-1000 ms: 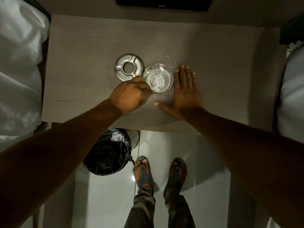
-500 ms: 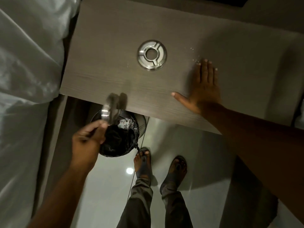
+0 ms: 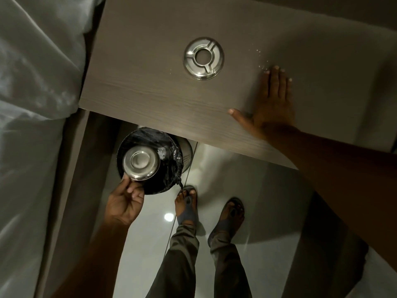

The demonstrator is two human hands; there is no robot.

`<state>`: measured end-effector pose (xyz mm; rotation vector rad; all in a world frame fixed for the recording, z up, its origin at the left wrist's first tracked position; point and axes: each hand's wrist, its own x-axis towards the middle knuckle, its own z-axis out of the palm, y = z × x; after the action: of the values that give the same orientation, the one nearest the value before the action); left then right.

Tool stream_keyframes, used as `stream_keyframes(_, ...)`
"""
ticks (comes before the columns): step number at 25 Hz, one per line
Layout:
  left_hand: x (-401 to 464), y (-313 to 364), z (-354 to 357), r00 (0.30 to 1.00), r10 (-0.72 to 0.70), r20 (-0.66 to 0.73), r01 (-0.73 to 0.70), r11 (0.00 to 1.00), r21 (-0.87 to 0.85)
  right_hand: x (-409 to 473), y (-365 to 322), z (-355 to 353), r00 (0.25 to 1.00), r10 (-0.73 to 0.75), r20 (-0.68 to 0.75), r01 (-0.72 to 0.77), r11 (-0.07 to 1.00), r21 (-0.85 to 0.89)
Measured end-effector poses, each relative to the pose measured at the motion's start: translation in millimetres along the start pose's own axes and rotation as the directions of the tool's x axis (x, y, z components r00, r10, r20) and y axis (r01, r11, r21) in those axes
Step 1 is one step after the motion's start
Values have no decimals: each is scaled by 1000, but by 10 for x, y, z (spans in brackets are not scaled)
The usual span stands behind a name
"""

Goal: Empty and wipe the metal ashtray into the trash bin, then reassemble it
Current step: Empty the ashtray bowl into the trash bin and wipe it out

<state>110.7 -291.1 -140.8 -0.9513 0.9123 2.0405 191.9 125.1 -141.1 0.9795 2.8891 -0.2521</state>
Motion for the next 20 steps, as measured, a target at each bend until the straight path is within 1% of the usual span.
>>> stream_keyframes(2, 86, 0, 16, 999, -29, 16, 30, 999, -30, 32, 11, 13, 999, 4, -34, -4, 1000, 10)
stream_keyframes(4, 136, -33, 19, 999, -50, 19, 50, 999, -22, -2, 44, 67, 998, 11, -59, -9, 1000, 23)
stream_keyframes(8, 195, -120, -56, 997, -69, 25, 69, 998, -2, -129, 37, 174, 1000, 14, -9, -14, 1000, -5)
stream_keyframes(10, 252, -141, -21, 997, -73, 36, 74, 997, -19, -119, 48, 131, 999, 46, 19, -47, 999, 25)
stream_keyframes(12, 325, -200, 42, 994, -94, 62, 96, 995, -30, -189, 29, 45, 995, 90, 53, -96, 988, 124)
stream_keyframes(13, 353, -244, 78, 991, -110, 73, 113, 993, -26, -301, -30, -9, 994, 88, 69, -101, 971, 215)
stream_keyframes(14, 379, -284, 105, 989, -127, 81, 129, 991, -21, -462, -154, -75, 997, 60, 52, -73, 943, 325)
stream_keyframes(16, 431, -335, 144, 985, -154, 76, 156, 988, -17, -823, -596, -197, 1000, -6, -9, 10, 825, 565)
stream_keyframes(17, 443, -340, 162, 986, -156, 63, 158, 987, -19, -984, -869, -243, 998, -31, 60, -19, 716, 698)
stream_keyframes(18, 433, -324, 162, 987, -150, 50, 151, 988, -19, -1103, -1162, -321, 968, -85, 235, -149, 557, 817)
stream_keyframes(19, 411, -311, 169, 988, -146, 44, 147, 989, -21, -1157, -1421, -415, 883, -182, 432, -350, 358, 866)
stream_keyframes(20, 382, -314, 179, 988, -142, 57, 143, 989, -21, -1144, -1588, -465, 768, -306, 563, -533, 181, 826)
